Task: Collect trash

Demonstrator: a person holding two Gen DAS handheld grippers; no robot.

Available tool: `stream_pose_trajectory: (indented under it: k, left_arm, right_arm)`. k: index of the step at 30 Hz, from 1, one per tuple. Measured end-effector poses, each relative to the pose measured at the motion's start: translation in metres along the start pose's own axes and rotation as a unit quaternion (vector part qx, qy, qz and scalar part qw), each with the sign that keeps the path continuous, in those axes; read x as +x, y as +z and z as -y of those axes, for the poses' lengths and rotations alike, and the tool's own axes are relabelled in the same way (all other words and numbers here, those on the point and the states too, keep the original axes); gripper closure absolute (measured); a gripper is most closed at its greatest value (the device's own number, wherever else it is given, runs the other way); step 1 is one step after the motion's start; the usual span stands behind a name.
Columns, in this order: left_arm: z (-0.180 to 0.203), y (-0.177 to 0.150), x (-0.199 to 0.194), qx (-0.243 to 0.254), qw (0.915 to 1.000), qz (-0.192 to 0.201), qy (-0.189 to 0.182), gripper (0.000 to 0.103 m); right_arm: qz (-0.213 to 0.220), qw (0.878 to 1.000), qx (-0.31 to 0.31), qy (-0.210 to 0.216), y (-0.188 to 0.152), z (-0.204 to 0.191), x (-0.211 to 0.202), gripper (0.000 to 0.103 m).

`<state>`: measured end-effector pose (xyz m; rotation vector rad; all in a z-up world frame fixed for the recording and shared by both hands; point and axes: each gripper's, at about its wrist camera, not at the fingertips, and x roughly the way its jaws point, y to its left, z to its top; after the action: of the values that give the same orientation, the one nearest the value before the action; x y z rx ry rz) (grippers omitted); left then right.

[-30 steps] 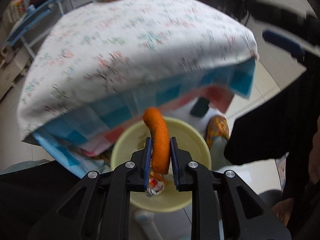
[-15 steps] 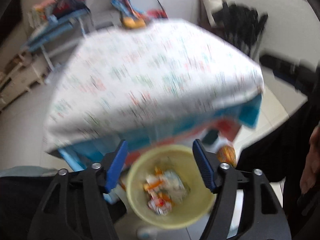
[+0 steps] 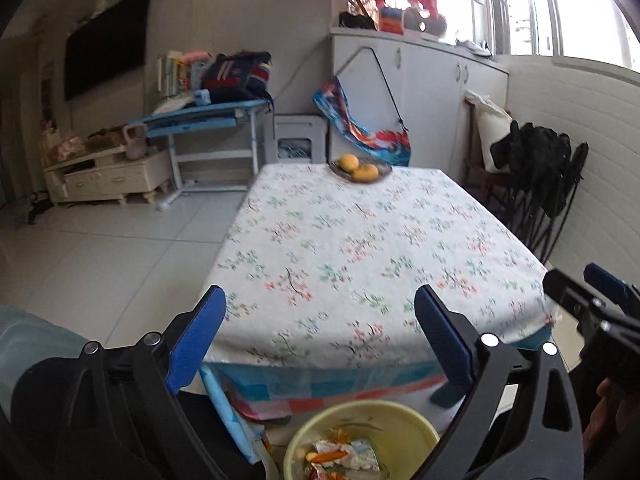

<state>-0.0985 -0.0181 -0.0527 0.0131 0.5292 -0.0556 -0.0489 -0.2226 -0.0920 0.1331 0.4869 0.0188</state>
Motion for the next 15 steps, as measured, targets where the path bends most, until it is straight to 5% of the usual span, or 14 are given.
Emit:
stream_pose_trajectory:
  k: [15]
  left_arm:
    - [-0.0012, 0.0058, -0.0025, 0.004, 0.9999, 0.008, 0.015, 0.008]
  right_arm:
    - [0.000, 1.000, -0.007, -0.017, -0.0010, -0.0003, 0.0040, 0.014]
